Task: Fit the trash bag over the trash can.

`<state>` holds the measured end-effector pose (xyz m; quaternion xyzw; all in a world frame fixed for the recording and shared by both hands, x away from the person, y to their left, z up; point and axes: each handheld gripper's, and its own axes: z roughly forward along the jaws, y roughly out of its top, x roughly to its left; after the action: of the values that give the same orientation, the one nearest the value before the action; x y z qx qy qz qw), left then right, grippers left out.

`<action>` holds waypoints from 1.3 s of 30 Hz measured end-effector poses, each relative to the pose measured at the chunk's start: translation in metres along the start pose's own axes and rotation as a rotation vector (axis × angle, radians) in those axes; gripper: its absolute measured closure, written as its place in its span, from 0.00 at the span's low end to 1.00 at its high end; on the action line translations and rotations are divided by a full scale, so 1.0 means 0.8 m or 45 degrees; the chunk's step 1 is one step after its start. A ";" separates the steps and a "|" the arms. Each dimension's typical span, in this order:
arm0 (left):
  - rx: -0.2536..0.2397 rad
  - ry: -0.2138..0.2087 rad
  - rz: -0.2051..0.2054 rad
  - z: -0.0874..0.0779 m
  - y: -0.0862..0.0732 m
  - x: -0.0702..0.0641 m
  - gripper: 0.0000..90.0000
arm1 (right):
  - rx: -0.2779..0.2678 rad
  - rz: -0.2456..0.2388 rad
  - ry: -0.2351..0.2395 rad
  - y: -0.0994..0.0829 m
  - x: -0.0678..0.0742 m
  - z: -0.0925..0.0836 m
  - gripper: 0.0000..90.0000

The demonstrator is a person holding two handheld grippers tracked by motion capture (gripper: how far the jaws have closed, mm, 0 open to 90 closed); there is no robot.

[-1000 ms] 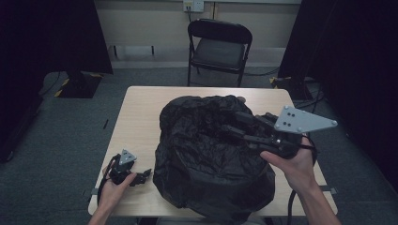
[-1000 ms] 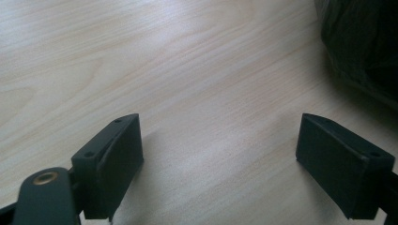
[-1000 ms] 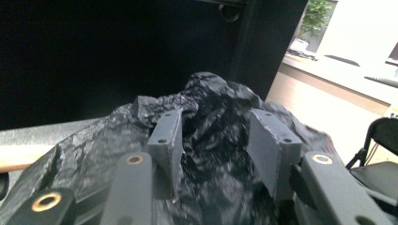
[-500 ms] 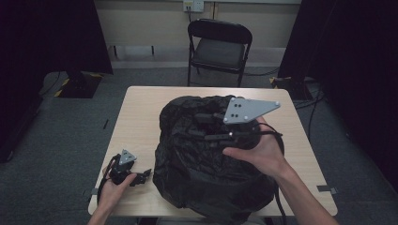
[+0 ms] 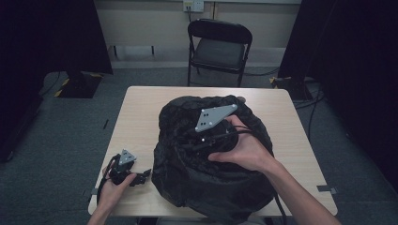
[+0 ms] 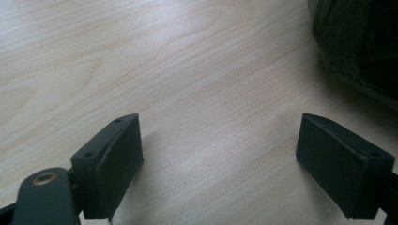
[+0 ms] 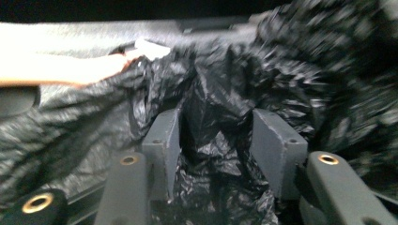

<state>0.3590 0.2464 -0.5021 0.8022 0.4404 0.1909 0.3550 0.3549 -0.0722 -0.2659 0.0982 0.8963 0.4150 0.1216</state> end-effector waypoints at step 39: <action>0.001 -0.009 0.010 -0.001 0.000 0.001 0.16 | 0.310 -0.017 0.234 -0.012 0.000 0.025 0.39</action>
<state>0.3590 0.2475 -0.5020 0.8047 0.4362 0.1892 0.3554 0.3598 -0.0638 -0.2857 0.0676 0.9480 0.3096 0.0289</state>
